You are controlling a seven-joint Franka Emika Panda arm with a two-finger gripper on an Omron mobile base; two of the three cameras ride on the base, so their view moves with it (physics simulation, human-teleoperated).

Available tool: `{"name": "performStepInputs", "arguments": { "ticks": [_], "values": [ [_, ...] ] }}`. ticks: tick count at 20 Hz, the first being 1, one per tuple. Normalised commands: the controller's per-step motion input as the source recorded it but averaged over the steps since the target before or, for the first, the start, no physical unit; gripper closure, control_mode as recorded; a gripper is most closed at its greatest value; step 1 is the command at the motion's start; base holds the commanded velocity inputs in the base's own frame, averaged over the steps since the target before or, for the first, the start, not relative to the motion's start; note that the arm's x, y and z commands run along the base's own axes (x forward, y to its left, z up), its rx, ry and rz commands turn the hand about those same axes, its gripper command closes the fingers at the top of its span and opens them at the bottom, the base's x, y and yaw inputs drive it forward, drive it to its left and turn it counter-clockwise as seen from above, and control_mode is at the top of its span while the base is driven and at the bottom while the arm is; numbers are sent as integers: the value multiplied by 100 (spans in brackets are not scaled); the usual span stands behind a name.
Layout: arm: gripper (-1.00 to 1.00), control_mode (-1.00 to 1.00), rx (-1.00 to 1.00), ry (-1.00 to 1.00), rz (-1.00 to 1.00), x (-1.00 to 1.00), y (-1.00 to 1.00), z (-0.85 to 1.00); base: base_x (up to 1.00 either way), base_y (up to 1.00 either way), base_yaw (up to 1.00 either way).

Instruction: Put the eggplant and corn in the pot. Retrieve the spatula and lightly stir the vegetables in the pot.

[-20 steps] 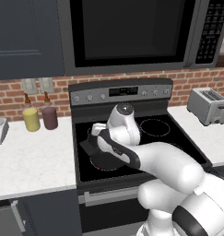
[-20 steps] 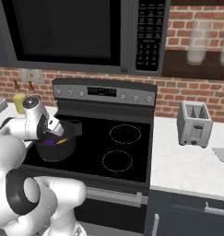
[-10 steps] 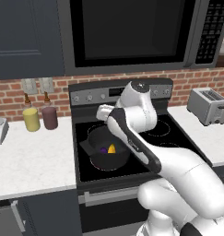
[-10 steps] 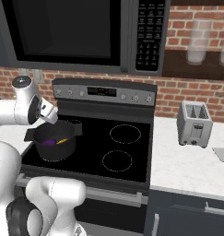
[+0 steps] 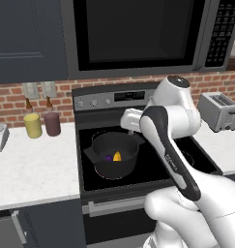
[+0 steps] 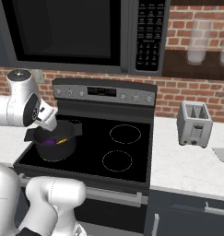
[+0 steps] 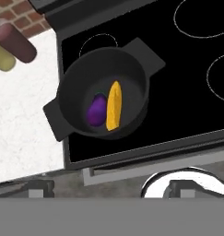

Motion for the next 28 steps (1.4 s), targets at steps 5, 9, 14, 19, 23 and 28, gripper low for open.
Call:
{"name": "performStepInputs", "arguments": {
  "ticks": [5,9,14,19,23,28],
  "values": [
    [-100,-100,0,19,0,-32,-34,0,0,0,0],
    [-100,-100,-3,13,0,-3,-23,-3,0,0,0],
    [-100,-100,-1,6,0,6,-13,-10,0,0,0],
    [-100,100,-2,0,0,-7,-7,-2,-32,-15,0],
    [-100,100,0,0,0,0,0,0,-88,-84,0],
    [-100,100,0,0,0,0,0,0,-27,-100,0]
  ]
}}
